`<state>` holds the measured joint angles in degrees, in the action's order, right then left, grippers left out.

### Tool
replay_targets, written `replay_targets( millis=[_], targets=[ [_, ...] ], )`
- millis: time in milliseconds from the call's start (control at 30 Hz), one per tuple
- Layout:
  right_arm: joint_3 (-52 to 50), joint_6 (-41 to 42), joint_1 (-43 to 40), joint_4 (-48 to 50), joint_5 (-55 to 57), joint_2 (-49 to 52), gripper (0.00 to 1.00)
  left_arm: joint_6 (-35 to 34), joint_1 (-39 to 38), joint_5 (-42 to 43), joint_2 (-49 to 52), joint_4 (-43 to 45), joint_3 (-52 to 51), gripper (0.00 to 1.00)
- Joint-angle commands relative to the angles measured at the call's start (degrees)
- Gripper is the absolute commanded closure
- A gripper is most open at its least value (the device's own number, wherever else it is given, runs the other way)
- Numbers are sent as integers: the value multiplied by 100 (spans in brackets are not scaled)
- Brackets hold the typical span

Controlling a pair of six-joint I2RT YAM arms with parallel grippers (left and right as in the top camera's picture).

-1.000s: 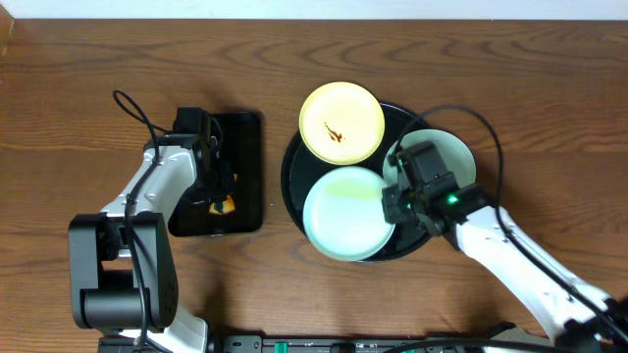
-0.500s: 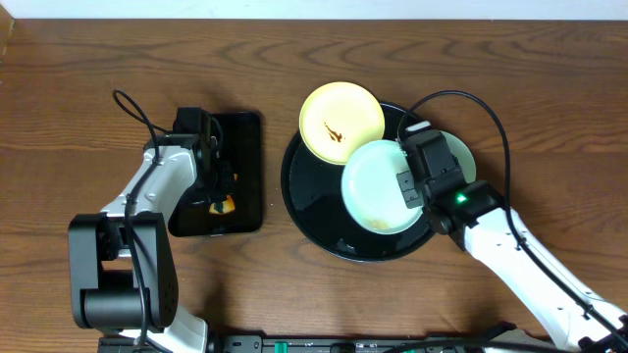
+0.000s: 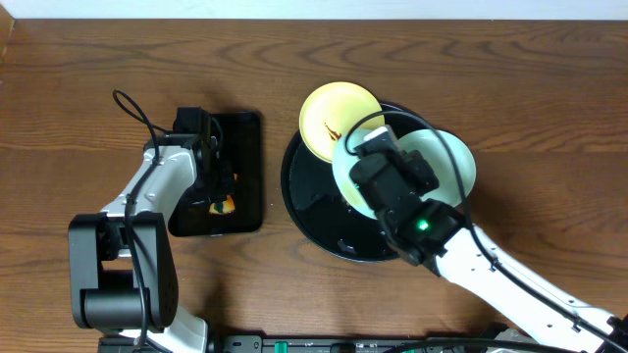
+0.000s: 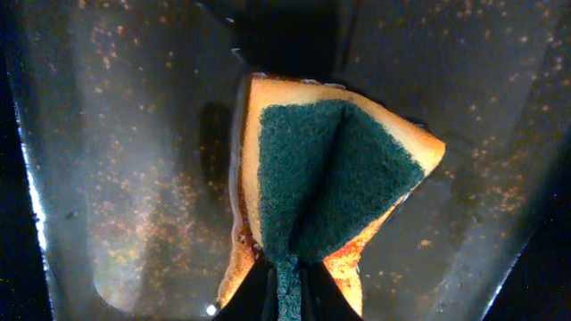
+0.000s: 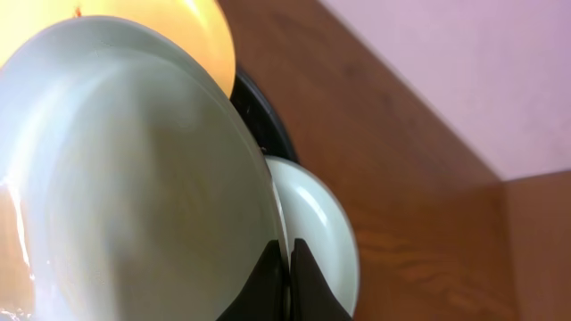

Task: Clean dirty plates on tray and stack at the side
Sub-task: 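Lift the cleaned green plate off the round tray with the right gripper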

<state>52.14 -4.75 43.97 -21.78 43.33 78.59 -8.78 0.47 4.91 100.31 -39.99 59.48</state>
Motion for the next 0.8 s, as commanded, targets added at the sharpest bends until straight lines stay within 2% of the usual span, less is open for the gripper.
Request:
replay_targets(
  millis=[0,100,367,500,767],
  targets=[
    [256,-581,258,173,688,-48,99,-7,2,-90,149,-44,-50,92],
    [341,-1113,481,428,997,-48,99,-7,4,-90,149,-44,-50,92],
    [341,-1902,793,957,1751,-48,99,-7,4,-90,149,-44,-50,92],
    [341,-2100,868,1220,2011,-48,99,-7,4,-90,149,-44,-50,92],
    [341,-1982,872,1235,2031,-48,99,-7,4,-90,149,-44,-50,92]
  ],
)
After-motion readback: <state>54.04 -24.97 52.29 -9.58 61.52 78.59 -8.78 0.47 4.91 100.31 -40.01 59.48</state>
